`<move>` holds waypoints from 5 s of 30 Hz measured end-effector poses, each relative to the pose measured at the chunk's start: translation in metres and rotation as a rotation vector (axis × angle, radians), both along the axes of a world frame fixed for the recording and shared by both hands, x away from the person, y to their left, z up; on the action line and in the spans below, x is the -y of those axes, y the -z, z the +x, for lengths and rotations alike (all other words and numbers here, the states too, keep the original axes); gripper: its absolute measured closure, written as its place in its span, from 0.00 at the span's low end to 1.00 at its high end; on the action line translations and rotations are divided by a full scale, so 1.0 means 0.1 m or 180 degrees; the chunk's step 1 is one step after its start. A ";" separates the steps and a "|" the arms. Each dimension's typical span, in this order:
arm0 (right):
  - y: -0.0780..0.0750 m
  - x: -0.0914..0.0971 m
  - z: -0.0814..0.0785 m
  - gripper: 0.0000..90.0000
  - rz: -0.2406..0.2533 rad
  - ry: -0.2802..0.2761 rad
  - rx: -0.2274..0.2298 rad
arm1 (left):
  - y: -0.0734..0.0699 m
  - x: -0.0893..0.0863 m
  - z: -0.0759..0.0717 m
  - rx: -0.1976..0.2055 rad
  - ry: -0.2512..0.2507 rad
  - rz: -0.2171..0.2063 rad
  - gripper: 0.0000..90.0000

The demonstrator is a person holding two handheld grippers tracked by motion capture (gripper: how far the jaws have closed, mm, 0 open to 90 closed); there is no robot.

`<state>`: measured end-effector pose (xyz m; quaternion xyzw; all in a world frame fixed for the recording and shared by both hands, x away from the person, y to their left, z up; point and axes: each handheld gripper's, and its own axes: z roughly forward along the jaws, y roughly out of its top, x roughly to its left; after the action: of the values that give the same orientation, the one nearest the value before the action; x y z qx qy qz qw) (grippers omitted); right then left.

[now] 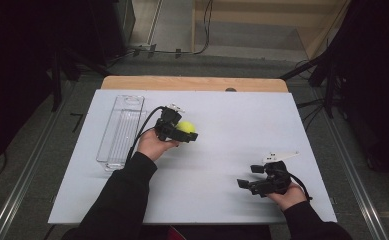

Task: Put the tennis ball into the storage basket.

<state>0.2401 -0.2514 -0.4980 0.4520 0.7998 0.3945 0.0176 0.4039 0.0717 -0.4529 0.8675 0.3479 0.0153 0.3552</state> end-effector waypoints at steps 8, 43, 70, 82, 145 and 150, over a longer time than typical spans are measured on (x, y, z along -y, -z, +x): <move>0.00 0.00 0.00 0.15 -0.0001 0.0000 -0.0001 | -0.06 -0.02 -0.02 -0.0012 0.0032 -0.0011 0.30; 0.00 -0.01 0.00 0.15 -0.0013 -0.0007 -0.0004 | -0.48 -0.26 -0.06 0.0049 -0.0067 -0.0104 0.29; -0.01 -0.01 0.00 0.15 -0.0015 -0.0006 0.0005 | -0.63 -0.55 -0.01 0.0070 -0.0257 -0.0095 0.30; -0.01 -0.02 0.01 0.15 -0.0008 -0.0021 0.0018 | -0.62 -0.68 0.03 0.0077 -0.0376 -0.0080 0.29; -0.01 -0.08 0.08 0.15 -0.0014 -0.0116 0.0044 | -0.65 -1.50 0.11 0.0141 -0.1134 -0.0042 0.29; -0.01 -0.08 0.08 0.15 -0.0007 -0.0113 0.0044 | -0.64 -1.57 0.12 0.0167 -0.1210 0.0022 0.29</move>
<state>0.2478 -0.2435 -0.4972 0.4349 0.8080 0.3970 0.0167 0.4156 0.2290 -0.3888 0.7867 0.4960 0.1059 0.3519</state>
